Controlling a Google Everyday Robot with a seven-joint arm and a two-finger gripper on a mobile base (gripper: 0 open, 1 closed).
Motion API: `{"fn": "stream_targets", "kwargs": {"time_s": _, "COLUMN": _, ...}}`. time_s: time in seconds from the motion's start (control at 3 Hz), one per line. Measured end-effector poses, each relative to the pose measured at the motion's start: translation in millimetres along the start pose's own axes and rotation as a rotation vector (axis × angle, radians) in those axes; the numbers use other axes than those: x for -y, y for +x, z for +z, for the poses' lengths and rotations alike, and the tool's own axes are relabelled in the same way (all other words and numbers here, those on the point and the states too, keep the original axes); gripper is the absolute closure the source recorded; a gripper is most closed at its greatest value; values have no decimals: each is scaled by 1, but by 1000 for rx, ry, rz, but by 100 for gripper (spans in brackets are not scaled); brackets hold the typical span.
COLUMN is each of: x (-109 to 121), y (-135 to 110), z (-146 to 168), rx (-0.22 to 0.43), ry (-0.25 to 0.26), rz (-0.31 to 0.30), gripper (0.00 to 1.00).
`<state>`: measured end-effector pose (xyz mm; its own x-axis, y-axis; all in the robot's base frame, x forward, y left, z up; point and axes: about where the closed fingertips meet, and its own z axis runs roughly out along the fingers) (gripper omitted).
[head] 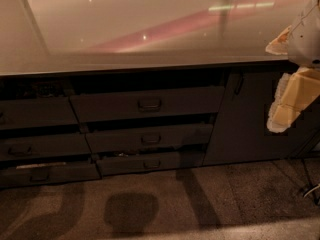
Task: Open top drawer
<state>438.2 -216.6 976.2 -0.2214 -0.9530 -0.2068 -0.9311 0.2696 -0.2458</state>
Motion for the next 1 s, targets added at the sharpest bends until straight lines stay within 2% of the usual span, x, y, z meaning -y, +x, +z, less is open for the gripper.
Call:
{"fn": "stream_targets", "kwargs": {"time_s": 0.33, "x": 0, "y": 0, "z": 0, "rx": 0, "ry": 0, "rz": 0, "gripper": 0}}
{"fn": "stream_targets", "kwargs": {"time_s": 0.67, "x": 16, "y": 4, "z": 47, "rx": -29, "ry": -100, "rz": 12, "gripper": 0}}
{"fn": "stream_targets", "kwargs": {"time_s": 1.0, "x": 51, "y": 6, "z": 145, "rx": -92, "ry": -248, "rz": 22, "gripper": 0}}
